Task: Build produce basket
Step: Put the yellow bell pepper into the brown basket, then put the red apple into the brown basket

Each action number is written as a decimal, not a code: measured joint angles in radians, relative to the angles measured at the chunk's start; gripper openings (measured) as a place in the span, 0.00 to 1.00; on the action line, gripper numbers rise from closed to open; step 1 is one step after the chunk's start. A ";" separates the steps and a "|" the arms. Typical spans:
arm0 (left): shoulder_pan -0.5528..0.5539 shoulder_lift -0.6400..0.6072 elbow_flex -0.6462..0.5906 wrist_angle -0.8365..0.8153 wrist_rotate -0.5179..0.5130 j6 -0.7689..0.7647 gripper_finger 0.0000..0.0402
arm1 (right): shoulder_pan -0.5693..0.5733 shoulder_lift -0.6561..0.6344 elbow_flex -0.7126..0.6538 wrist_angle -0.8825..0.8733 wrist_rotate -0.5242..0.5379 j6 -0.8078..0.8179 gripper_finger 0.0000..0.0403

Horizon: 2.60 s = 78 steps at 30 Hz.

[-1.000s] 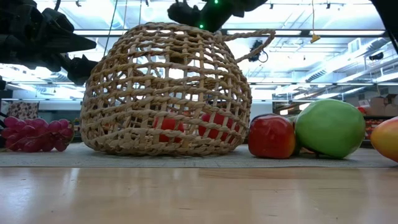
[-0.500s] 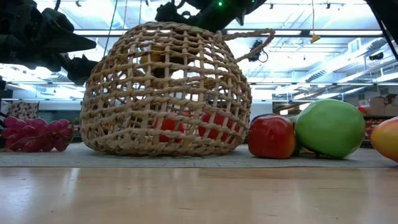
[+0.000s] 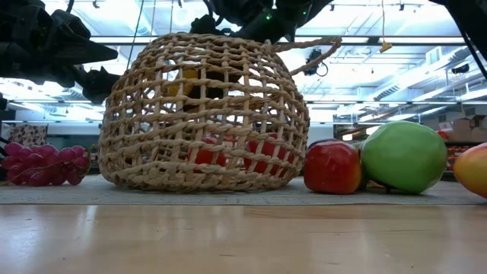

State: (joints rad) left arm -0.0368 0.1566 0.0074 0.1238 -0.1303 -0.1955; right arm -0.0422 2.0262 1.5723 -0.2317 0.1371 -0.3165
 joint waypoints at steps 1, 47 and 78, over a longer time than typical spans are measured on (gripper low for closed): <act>0.000 0.000 0.000 0.000 0.000 0.000 0.96 | 0.000 0.000 0.000 0.000 0.000 0.000 0.83; 0.000 0.000 0.000 -0.001 0.000 -0.001 0.96 | 0.100 -0.569 -0.013 -0.452 0.608 0.442 0.89; 0.000 0.000 0.000 0.000 0.000 -0.001 0.96 | 0.586 -0.359 -0.531 -0.195 0.562 0.973 0.86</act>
State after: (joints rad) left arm -0.0365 0.1566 0.0074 0.1242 -0.1303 -0.1964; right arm 0.5443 1.6667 1.0409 -0.4267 0.6996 0.6563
